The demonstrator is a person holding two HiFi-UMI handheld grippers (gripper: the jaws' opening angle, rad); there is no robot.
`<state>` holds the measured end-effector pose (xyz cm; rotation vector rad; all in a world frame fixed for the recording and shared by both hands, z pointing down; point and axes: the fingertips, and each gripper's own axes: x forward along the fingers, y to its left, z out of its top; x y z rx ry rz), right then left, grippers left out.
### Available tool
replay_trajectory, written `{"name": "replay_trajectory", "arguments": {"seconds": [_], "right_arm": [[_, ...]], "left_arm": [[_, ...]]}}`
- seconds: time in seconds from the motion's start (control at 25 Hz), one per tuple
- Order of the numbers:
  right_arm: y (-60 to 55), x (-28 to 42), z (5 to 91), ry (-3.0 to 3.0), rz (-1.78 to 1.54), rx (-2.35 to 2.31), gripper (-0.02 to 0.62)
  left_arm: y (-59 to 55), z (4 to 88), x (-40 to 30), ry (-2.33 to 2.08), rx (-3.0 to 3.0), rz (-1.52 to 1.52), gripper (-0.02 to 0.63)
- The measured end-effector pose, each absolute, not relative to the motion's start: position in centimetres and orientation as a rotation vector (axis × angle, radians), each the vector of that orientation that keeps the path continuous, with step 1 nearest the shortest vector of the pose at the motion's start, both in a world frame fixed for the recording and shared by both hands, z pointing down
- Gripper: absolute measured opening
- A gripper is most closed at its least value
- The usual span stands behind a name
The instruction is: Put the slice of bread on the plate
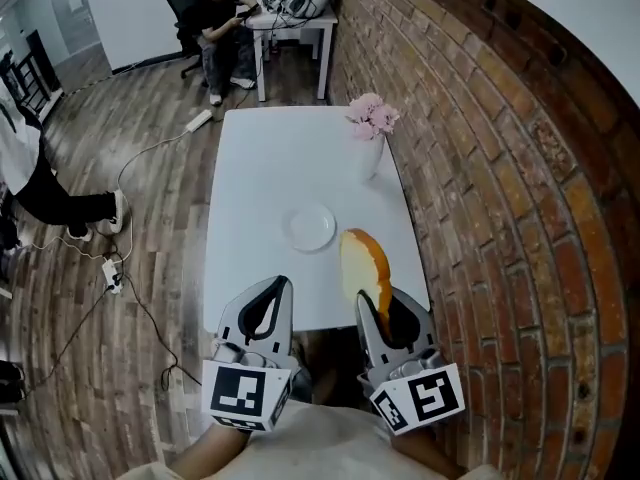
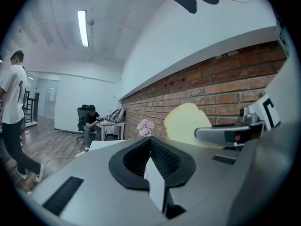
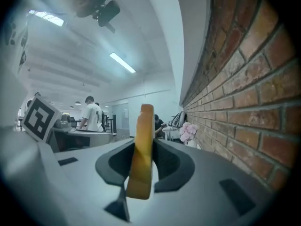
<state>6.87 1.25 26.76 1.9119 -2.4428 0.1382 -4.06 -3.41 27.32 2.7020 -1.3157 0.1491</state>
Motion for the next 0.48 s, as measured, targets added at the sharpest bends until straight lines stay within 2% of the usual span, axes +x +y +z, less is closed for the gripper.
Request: {"name": "replay_trajectory", "arguments": {"seconds": [0.48], "right_arm": [[-6.9, 8.8, 30.1, -2.327, 0.263, 1.967, 0.100]], "left_arm": [[-12.5, 30.4, -2.5, -1.181, 2.702, 0.214, 0.011]]}}
